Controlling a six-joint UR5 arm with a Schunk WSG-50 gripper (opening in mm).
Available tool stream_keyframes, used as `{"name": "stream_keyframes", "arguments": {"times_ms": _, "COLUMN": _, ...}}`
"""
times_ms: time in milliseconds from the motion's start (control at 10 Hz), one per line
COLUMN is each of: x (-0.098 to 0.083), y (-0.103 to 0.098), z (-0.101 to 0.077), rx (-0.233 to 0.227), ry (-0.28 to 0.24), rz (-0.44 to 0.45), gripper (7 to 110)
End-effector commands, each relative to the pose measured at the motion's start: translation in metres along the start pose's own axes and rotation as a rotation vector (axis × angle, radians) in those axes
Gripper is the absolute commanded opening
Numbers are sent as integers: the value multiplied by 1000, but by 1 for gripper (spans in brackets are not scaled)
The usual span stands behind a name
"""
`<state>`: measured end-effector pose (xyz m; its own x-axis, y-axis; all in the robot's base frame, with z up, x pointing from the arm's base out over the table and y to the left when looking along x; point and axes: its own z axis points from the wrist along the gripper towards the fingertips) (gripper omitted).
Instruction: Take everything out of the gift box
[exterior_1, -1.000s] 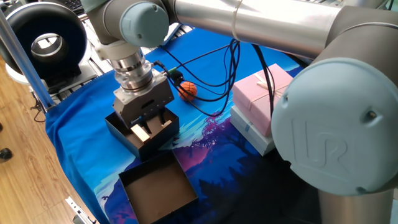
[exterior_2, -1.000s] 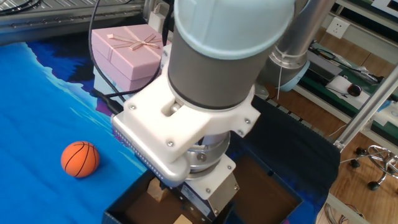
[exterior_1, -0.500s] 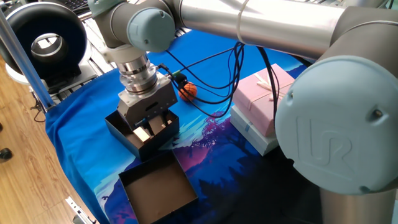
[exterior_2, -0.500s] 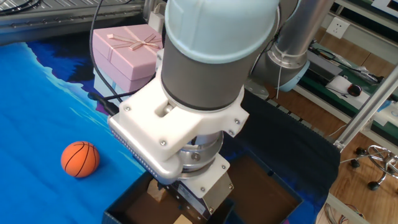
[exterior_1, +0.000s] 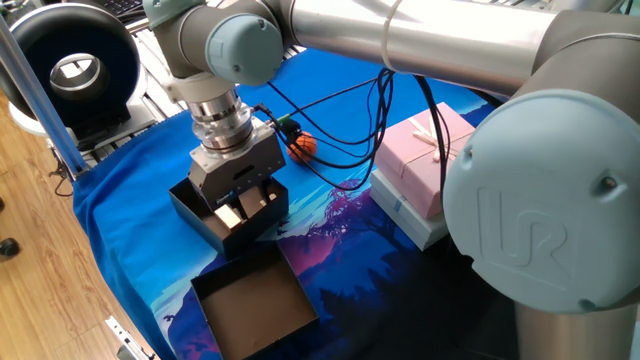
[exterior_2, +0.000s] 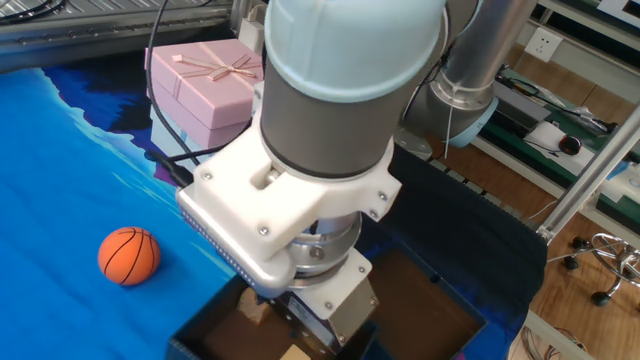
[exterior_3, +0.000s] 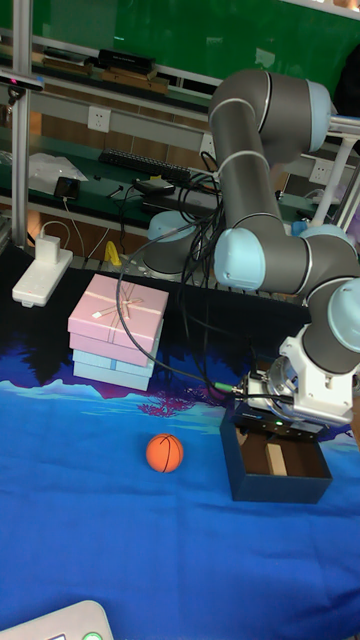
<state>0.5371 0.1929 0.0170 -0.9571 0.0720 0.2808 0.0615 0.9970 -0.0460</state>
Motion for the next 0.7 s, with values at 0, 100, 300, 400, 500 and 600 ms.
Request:
{"name": "stream_keyframes", "arguments": {"times_ms": 0, "x": -2, "y": 15, "z": 2, "rx": -30, "ry": 0, "rz": 16, "gripper": 44}}
{"name": "stream_keyframes", "arguments": {"times_ms": 100, "x": -4, "y": 17, "z": 9, "rx": -30, "ry": -9, "rz": 21, "gripper": 44}}
{"name": "stream_keyframes", "arguments": {"times_ms": 300, "x": -4, "y": 27, "z": 9, "rx": -24, "ry": -6, "rz": 40, "gripper": 44}}
{"name": "stream_keyframes", "arguments": {"times_ms": 400, "x": -7, "y": 35, "z": 11, "rx": -42, "ry": -20, "rz": 38, "gripper": 44}}
{"name": "stream_keyframes", "arguments": {"times_ms": 500, "x": -7, "y": 34, "z": 16, "rx": -54, "ry": -19, "rz": 32, "gripper": 44}}
{"name": "stream_keyframes", "arguments": {"times_ms": 600, "x": -3, "y": 35, "z": 7, "rx": -53, "ry": -12, "rz": 39, "gripper": 44}}
